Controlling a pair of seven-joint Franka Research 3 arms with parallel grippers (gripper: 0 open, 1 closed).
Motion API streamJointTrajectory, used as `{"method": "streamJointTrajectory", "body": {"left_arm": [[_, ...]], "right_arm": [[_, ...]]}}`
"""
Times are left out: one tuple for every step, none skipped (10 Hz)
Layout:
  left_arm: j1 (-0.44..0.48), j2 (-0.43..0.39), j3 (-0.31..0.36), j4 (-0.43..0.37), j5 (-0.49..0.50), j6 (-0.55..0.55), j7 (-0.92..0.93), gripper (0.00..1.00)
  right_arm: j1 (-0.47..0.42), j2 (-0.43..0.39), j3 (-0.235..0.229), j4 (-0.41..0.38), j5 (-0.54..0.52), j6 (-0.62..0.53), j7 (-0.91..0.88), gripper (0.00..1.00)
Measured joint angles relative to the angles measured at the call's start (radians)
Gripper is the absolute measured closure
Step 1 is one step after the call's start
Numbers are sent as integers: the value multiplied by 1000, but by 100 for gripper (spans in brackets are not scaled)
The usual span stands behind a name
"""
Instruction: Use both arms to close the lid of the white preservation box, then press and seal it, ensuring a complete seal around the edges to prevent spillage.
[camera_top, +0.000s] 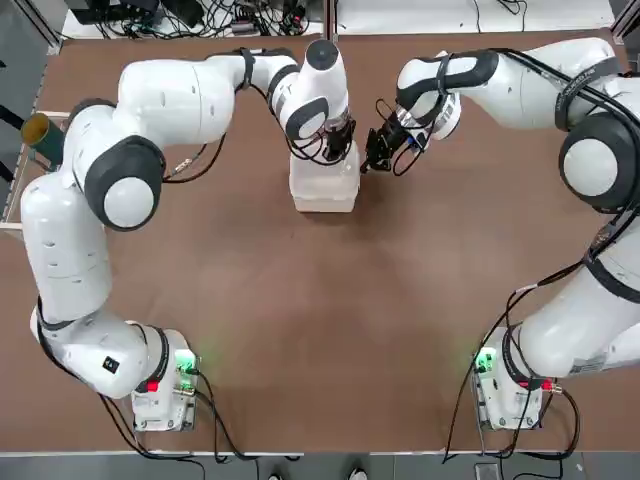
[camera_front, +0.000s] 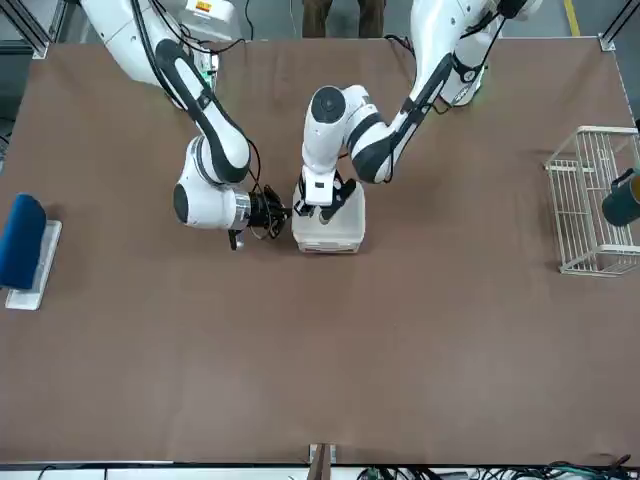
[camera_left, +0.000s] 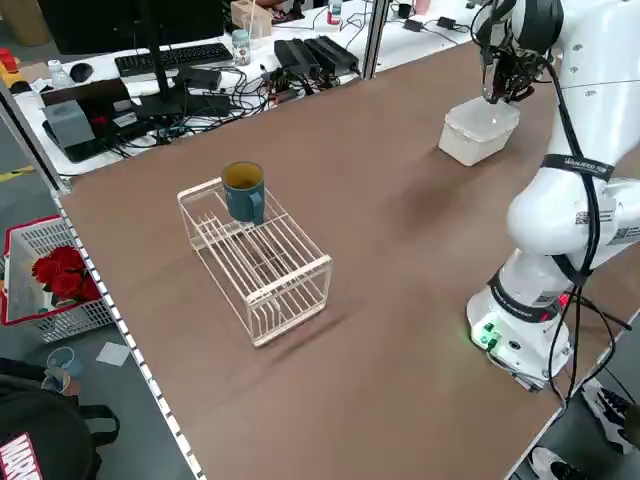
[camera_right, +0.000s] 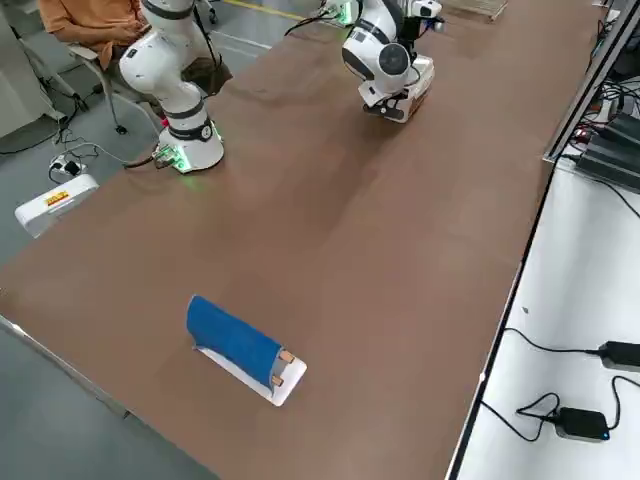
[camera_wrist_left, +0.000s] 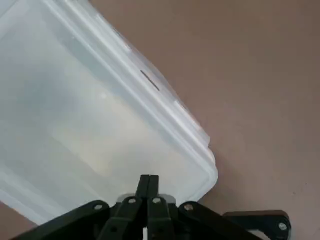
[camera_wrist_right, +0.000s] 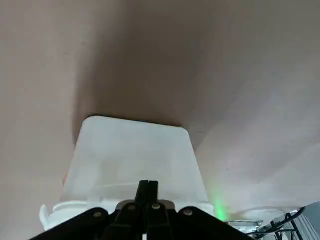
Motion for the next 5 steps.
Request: {"method": "streamJointTrajectory", "body": {"left_arm": [[0,0,0,0,0,0,0,99],[0,2,0,1,0,1,0,99],[1,2,0,1,0,0,0,99],[1,2,0,2,0,0,0,99],[1,2,0,2,0,0,0,99]], "right_arm": [[1,-1,0,-1,1,4,0,99],[6,0,0,-3,6,14,0,99],[14,1,-1,-6,7,29,0,99],[17,2,-2,-7,7,36,0,99],[19,5,-2,-7,7,41,0,99]]}}
